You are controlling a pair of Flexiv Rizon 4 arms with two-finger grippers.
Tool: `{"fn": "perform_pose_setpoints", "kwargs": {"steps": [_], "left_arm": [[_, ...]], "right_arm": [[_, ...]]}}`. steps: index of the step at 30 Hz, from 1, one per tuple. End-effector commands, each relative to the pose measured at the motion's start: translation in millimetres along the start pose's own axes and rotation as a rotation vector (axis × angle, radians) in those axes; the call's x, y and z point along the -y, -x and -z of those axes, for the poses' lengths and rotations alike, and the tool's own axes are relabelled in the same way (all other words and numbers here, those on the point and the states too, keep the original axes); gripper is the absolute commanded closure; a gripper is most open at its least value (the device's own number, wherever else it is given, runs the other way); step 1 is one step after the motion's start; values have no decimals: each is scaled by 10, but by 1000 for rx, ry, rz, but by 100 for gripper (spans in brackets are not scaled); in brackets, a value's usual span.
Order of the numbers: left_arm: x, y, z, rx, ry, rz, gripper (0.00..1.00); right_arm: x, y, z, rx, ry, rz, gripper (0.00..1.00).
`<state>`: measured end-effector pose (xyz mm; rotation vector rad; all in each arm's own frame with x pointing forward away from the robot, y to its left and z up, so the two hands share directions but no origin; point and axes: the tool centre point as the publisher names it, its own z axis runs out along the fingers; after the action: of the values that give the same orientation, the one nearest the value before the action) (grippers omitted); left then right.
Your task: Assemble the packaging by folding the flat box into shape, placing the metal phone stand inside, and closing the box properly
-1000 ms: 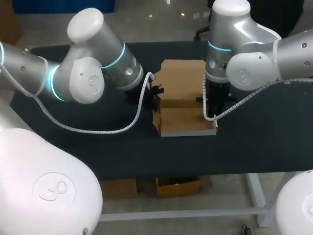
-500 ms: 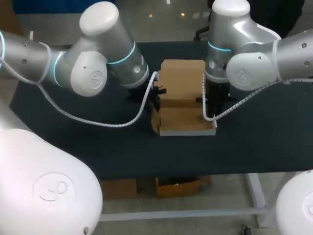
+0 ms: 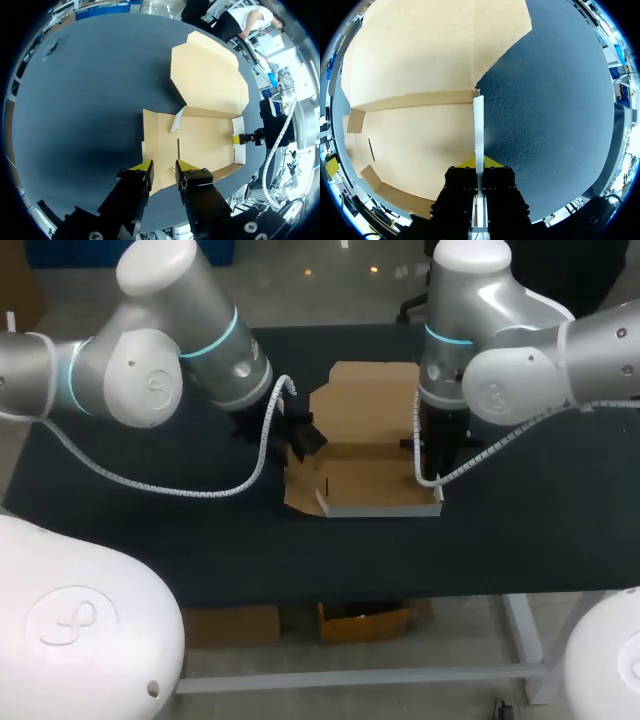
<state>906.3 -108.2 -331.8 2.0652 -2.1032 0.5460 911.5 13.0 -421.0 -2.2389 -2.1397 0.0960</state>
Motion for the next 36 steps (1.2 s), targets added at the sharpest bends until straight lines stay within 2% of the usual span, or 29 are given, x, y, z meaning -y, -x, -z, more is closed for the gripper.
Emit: {"fn": "perform_pose_setpoints", "kwargs": {"steps": [1,9,11,16,22,36], "left_arm": [[-9,200,73,-124,13,-10,71],[23,477,16,-244,46,-23,74],[21,518,-16,-263,48,-28,77],[23,587,-126,-285,52,-31,75],[23,603,-252,-329,61,-37,74],[12,464,-484,-376,76,-38,71]], "right_arm": [[0,-8,-7,2,-1,-1,100],[0,-8,-7,2,-1,-1,100],[0,-8,-7,2,-1,-1,100],[0,-8,-7,2,-1,-1,100],[0,-8,-7,2,-1,-1,100],[0,-8,-7,2,-1,-1,100]]}}
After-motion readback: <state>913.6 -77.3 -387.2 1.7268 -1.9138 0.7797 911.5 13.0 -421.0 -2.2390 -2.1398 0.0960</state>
